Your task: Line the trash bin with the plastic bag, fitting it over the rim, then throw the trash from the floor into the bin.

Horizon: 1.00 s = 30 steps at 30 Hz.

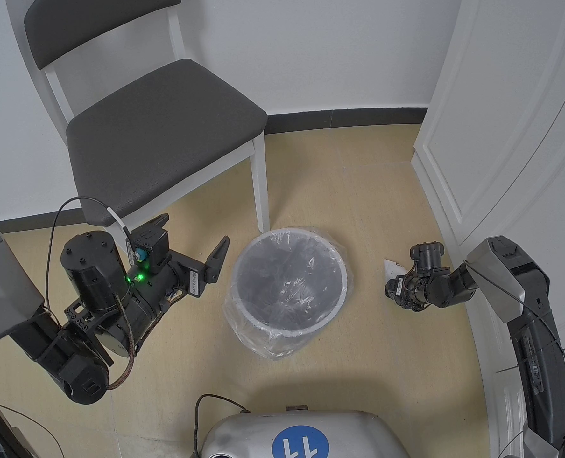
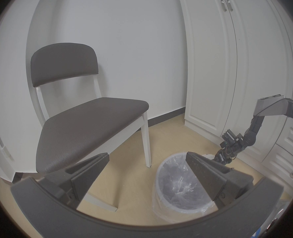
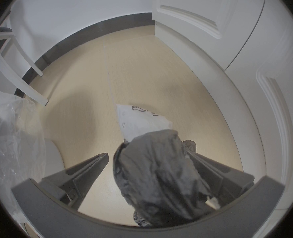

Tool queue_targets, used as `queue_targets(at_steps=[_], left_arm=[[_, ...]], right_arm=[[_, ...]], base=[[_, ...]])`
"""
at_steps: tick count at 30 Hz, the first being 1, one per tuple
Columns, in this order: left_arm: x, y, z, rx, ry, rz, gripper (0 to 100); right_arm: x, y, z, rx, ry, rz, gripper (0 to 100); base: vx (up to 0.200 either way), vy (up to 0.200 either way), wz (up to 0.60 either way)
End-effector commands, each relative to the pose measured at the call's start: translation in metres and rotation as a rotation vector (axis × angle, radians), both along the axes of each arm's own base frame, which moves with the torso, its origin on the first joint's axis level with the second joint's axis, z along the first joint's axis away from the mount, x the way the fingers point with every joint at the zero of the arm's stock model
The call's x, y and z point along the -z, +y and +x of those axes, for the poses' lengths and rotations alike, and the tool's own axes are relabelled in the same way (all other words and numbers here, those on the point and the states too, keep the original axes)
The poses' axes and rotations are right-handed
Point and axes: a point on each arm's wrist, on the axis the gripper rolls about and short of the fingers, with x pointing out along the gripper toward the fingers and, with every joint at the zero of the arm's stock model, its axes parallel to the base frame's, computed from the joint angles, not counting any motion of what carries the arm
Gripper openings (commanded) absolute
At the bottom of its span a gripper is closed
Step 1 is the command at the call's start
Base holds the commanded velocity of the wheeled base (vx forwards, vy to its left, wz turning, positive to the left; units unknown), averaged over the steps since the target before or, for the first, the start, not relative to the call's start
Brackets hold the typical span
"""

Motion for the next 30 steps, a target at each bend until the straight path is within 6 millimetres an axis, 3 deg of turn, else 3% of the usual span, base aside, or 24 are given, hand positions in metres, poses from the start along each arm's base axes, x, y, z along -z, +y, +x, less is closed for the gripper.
queue_targets(at_steps=[1,30], left_arm=[[0.0025,0.0000,0.0009,-0.002,0.006,0.007,100],[0.0111,-0.0024,0.0024,0.001,-0.017,0.047,100]], right_arm=[[-0.0012,0.0010,0.0018,-0.001,0.000,0.000,100],[-0.0004,-0.0003,0.0023,0.045,0.087,-0.047,100]], base=[[0.000,0.000,0.00],[0.000,0.000,0.00]])
